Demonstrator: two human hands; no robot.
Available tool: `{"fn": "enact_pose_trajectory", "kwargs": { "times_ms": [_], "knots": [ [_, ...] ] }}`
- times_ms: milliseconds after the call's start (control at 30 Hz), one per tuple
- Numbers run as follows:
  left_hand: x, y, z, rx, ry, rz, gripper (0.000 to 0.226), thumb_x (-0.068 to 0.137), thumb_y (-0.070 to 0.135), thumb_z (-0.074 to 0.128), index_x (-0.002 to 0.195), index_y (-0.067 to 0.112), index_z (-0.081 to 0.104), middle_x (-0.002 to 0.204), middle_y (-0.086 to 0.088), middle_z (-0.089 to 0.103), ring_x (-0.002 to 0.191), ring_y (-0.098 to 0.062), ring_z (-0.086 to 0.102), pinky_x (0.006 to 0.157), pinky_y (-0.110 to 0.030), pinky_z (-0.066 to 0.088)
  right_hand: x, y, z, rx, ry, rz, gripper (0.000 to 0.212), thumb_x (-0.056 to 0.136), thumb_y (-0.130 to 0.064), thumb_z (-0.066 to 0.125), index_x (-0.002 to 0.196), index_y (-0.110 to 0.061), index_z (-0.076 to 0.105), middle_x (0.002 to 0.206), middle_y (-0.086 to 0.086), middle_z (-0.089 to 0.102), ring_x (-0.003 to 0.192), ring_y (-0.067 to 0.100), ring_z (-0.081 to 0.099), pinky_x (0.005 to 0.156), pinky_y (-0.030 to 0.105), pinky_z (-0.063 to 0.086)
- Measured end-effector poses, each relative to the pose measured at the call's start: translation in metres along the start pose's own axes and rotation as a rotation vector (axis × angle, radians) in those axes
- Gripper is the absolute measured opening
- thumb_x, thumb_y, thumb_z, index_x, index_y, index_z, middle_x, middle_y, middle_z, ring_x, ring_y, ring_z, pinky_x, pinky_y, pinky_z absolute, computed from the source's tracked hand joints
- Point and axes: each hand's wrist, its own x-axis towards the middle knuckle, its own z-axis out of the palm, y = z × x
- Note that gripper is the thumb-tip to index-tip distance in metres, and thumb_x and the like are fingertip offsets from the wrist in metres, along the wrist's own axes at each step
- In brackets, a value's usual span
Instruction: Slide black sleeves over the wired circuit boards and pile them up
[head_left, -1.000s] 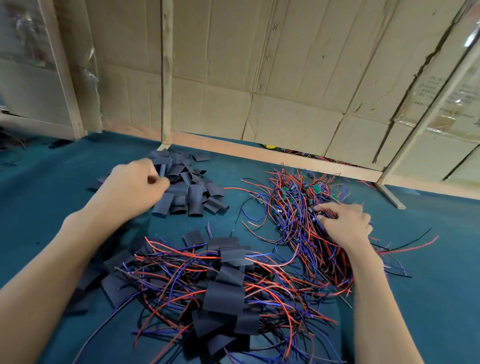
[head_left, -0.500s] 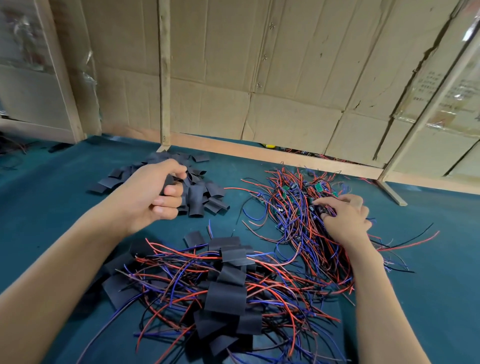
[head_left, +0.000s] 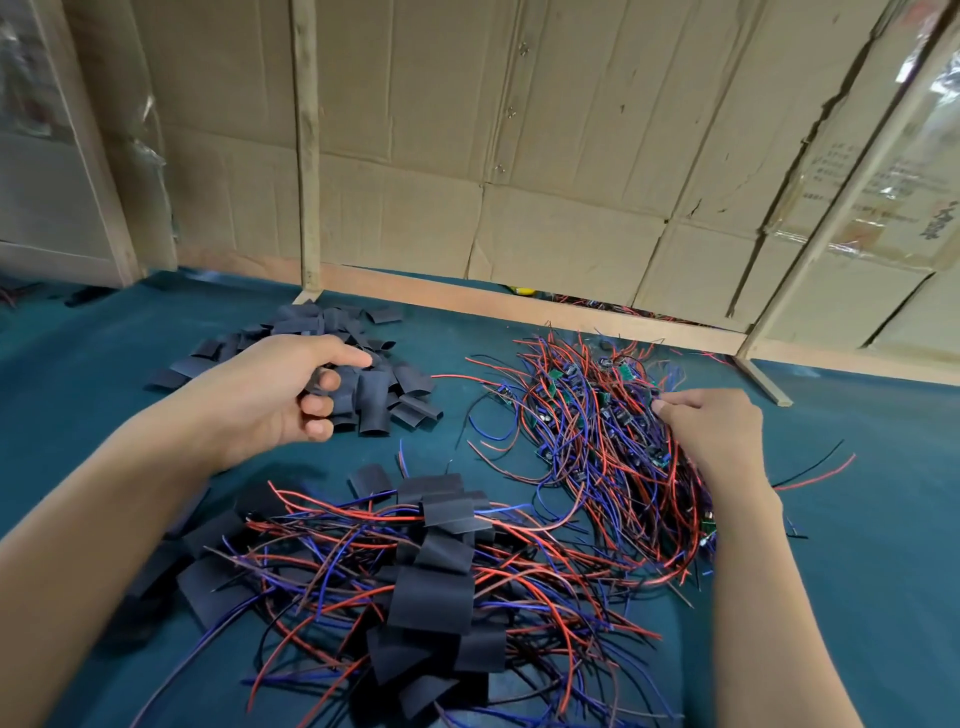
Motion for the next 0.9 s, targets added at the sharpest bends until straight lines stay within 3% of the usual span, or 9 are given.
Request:
{"fn": "enact_pose_trajectory", "kwargs": {
  "times_ms": [100,233,300,367,433,567,733,833,900],
  "knots": [
    [0.0,0.001,0.0,-0.007,-0.019,0.01,0.018,0.092,0.02,0.064,0.106,0.012,0.072,0.057,0.004,0.036,0.046,-0.011,0.025,0.039,-0.024,0.025,0.001,-0.006,-0.019,0.03,-0.023,-0.013,0.012,0.086,-0.021,0.075,0.096,-0.019,0.082,0.089,0.004,0.076,0.088,0.017,0.066,0.081,0.024,0.043],
    [-0.002,-0.001,0.0,-0.001,-0.052,0.002,0.025,0.089,0.022,0.067,0.111,0.011,0.072,0.06,0.004,0.036,0.047,-0.011,0.026,0.04,-0.024,0.026,-0.005,-0.017,-0.036,0.086,-0.047,-0.015,0.018,0.082,-0.004,0.069,0.083,-0.018,0.08,0.056,-0.006,0.069,0.054,0.011,0.057,0.051,0.017,0.043],
    [-0.004,-0.001,0.001,0.015,-0.071,-0.004,0.031,0.086,0.023,0.071,0.114,0.011,0.07,0.062,0.004,0.036,0.047,-0.011,0.026,0.04,-0.024,0.028,-0.009,-0.026,-0.041,0.131,-0.063,-0.009,0.022,0.082,0.001,0.066,0.092,-0.013,0.079,0.061,-0.001,0.072,0.061,0.019,0.061,0.058,0.022,0.05],
    [-0.006,-0.001,0.002,0.025,-0.084,-0.001,0.036,0.084,0.023,0.072,0.117,0.01,0.068,0.062,0.004,0.035,0.047,-0.011,0.026,0.04,-0.024,0.029,-0.014,-0.036,-0.046,0.19,-0.088,-0.017,0.023,0.082,0.005,0.062,0.086,-0.012,0.077,0.067,0.007,0.075,0.069,0.027,0.068,0.076,0.038,0.061],
    [-0.007,0.0,0.004,0.027,-0.094,0.007,0.037,0.085,0.023,0.071,0.119,0.008,0.068,0.062,0.004,0.035,0.046,-0.011,0.025,0.039,-0.024,0.029,-0.018,-0.047,-0.053,0.28,-0.081,-0.058,0.022,0.08,0.004,0.064,0.078,-0.015,0.076,0.07,0.013,0.075,0.075,0.033,0.073,0.087,0.049,0.06],
    [-0.011,0.002,0.005,0.041,-0.116,0.061,0.031,0.088,0.024,0.07,0.114,0.007,0.069,0.061,0.004,0.033,0.048,-0.011,0.025,0.042,-0.024,0.027,-0.031,-0.071,-0.072,0.509,-0.078,-0.254,0.009,0.077,-0.006,0.074,0.081,-0.011,0.079,0.076,0.014,0.076,0.069,0.026,0.071,0.082,0.04,0.061],
    [-0.024,0.001,0.014,0.2,-0.211,0.327,0.012,0.087,0.028,0.073,0.095,0.019,0.075,0.07,-0.004,0.039,0.053,-0.015,0.032,0.05,-0.026,0.037,-0.054,-0.099,-0.084,0.733,-0.138,-0.392,0.01,0.083,-0.003,0.07,0.088,-0.008,0.078,0.08,0.015,0.077,0.074,0.029,0.071,0.076,0.033,0.058],
    [-0.032,-0.003,0.028,0.403,-0.227,0.452,0.013,0.087,0.038,0.072,0.099,0.034,0.073,0.057,0.009,0.048,0.049,-0.014,0.043,0.056,-0.019,0.042,-0.064,-0.111,-0.08,0.768,-0.171,-0.397,0.012,0.087,0.003,0.067,0.091,-0.005,0.075,0.079,0.013,0.077,0.073,0.028,0.071,0.079,0.034,0.058],
    [-0.035,-0.009,0.038,0.528,-0.23,0.534,0.024,0.085,0.045,0.071,0.109,0.043,0.067,0.058,0.007,0.05,0.046,-0.009,0.048,0.054,-0.011,0.039,-0.07,-0.119,-0.077,0.798,-0.209,-0.397,0.011,0.088,0.004,0.066,0.093,-0.002,0.074,0.08,0.015,0.077,0.072,0.028,0.07,0.079,0.034,0.058]
  ]
}}
